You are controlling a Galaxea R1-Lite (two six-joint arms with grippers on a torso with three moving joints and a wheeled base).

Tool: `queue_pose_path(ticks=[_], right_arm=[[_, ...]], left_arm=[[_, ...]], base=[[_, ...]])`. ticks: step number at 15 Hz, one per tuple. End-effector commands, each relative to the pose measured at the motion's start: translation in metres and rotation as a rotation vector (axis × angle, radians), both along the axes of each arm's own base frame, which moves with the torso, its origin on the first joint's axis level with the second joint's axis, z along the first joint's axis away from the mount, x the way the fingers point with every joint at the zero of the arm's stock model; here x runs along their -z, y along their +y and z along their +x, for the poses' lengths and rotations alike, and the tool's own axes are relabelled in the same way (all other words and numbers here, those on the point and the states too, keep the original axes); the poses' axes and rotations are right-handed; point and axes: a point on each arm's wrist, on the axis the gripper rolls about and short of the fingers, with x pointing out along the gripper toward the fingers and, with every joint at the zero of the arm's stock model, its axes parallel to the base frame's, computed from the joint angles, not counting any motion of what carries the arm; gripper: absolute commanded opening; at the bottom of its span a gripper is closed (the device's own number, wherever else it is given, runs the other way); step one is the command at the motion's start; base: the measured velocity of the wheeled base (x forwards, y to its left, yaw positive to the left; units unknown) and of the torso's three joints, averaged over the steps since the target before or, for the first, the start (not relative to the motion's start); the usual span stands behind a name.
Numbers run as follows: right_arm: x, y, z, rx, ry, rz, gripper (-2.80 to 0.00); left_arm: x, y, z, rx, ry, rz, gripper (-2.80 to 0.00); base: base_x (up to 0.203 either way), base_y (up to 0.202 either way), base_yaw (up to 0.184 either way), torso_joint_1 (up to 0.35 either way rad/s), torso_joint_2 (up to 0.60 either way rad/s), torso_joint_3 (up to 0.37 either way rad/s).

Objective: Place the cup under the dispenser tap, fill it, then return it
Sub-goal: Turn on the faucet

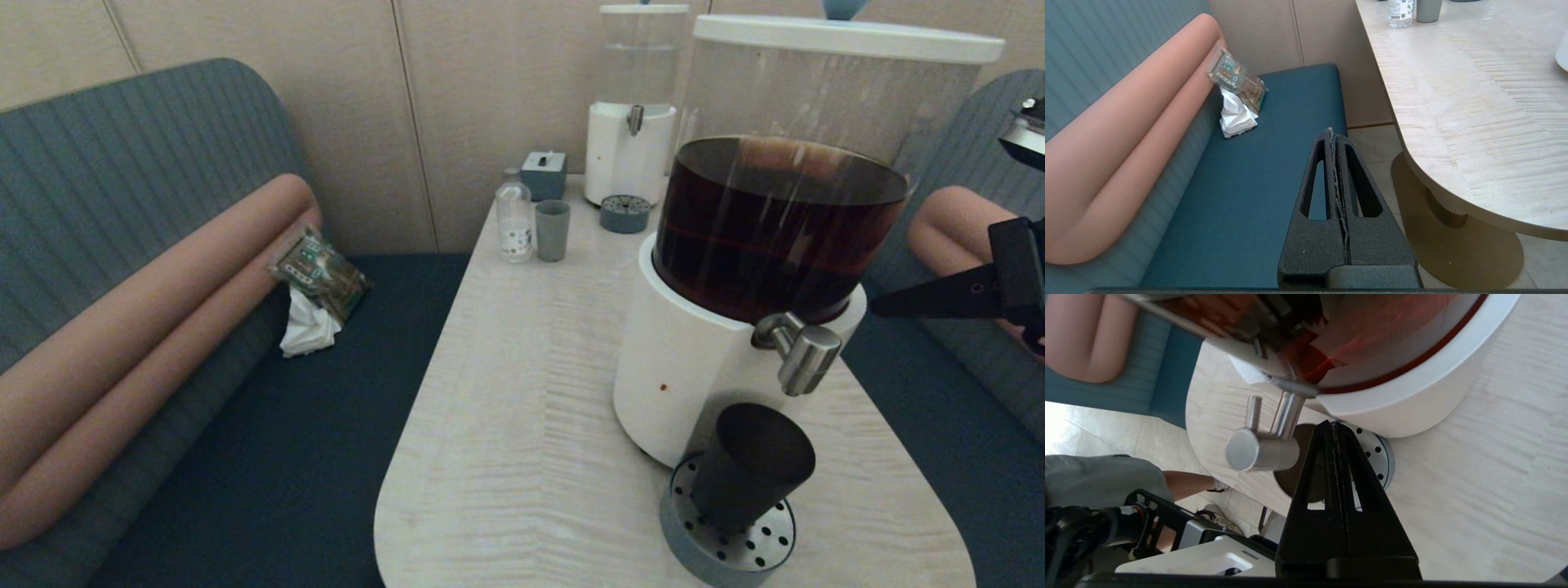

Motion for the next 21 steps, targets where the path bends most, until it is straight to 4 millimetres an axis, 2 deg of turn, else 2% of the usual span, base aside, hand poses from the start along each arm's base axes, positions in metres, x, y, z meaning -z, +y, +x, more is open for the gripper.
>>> queue_pose_path(ticks=[1,13,21], right_arm=[[0.006,0.001,0.004,-0.002,0.022,-0.002,-2.80],[0.013,0.006,0.006,-0.053,0.021,0.015,-2.80],[0.012,0.018,0.000,-0.117,0.007,0.017,-2.80]], left_arm=[[0.011,0.000,0.003,0.000,0.039,0.001,-2.80],[0.011,0.000,0.003,0.000,0.039,0.000,-2.80],[0.011,0.000,0.003,0.000,0.039,0.001,-2.80]], base=[[0.000,0.000,0.000,0.000,0.00,0.000],[0.000,0.000,0.000,0.000,0.00,0.000],[0.000,0.000,0.000,0.000,0.00,0.000]])
